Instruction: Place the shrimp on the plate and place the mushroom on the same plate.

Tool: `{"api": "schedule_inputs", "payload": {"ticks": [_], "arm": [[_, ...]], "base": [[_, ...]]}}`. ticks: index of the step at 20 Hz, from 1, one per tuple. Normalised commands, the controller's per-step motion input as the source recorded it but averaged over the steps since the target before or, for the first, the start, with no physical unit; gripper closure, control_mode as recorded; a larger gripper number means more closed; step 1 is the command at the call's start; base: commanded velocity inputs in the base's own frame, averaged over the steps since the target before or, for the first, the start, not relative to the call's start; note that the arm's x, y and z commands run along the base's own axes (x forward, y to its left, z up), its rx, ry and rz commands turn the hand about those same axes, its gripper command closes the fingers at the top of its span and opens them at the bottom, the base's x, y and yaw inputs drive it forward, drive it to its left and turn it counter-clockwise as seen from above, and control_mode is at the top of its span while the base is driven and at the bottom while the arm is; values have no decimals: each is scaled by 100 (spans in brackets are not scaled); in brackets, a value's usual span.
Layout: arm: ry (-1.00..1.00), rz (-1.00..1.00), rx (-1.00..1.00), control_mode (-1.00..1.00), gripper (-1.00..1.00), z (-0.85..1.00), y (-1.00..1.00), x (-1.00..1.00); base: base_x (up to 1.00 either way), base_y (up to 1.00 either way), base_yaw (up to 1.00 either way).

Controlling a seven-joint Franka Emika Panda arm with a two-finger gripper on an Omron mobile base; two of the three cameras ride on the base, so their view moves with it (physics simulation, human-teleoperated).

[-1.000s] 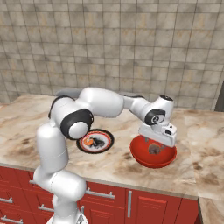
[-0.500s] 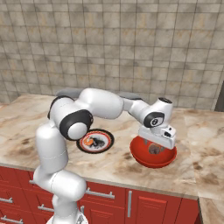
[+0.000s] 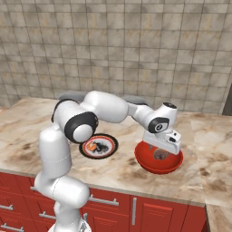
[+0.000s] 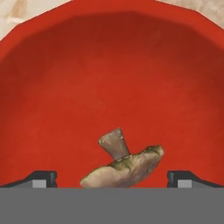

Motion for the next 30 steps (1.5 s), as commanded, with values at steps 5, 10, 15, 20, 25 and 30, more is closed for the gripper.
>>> {"api": "schedule_inputs", "payload": {"ticks": [5, 10, 15, 20, 25, 30], "arm": [[-1, 0, 0, -100, -100, -6, 0, 8], [0, 0, 0, -100, -100, -11, 0, 0], [0, 0, 0, -100, -100, -15, 0, 0], [0, 0, 0, -100, 100, -16, 0, 0], [0, 0, 0, -100, 100, -8, 0, 0], [0, 0, 0, -100, 100, -1, 0, 0]], "base": [[0, 0, 0], [0, 0, 0], [0, 0, 0], [0, 0, 0], [0, 0, 0], [0, 0, 0]]}}
